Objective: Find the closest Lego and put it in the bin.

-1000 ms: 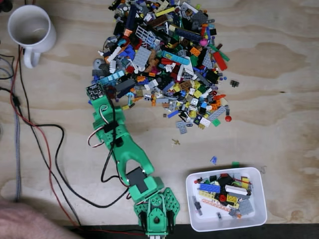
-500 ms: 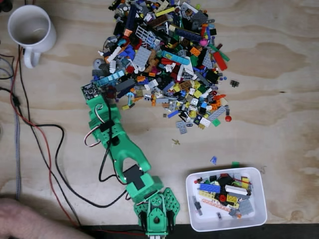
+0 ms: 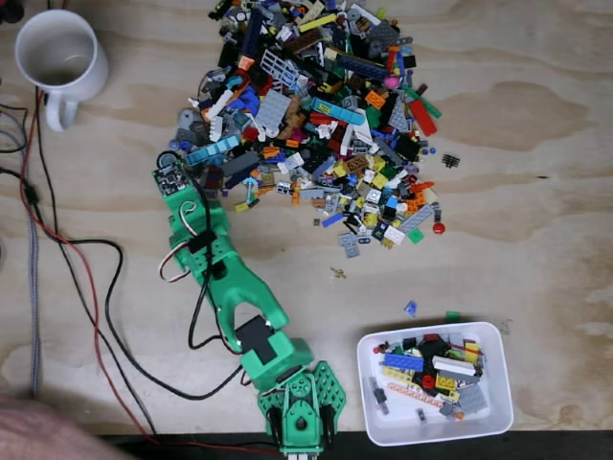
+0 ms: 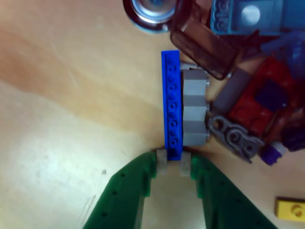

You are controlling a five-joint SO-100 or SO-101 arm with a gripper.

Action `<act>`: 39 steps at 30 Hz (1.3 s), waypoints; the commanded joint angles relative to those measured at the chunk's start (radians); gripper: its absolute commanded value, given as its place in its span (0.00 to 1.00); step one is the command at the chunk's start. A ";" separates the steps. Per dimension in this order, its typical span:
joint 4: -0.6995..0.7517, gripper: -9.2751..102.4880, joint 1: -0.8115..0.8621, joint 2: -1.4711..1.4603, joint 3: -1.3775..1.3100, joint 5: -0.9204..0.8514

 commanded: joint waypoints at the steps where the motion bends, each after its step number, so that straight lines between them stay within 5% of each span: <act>1: 0.101 0.10 0.028 0.133 -0.040 0.054; 10: 0.350 0.08 0.032 0.235 -0.187 0.146; 19: 0.710 0.08 0.242 0.316 -0.554 0.209; 27: 1.014 0.08 0.773 0.535 -0.500 0.278; 39: 1.322 0.08 1.606 0.937 -0.193 0.049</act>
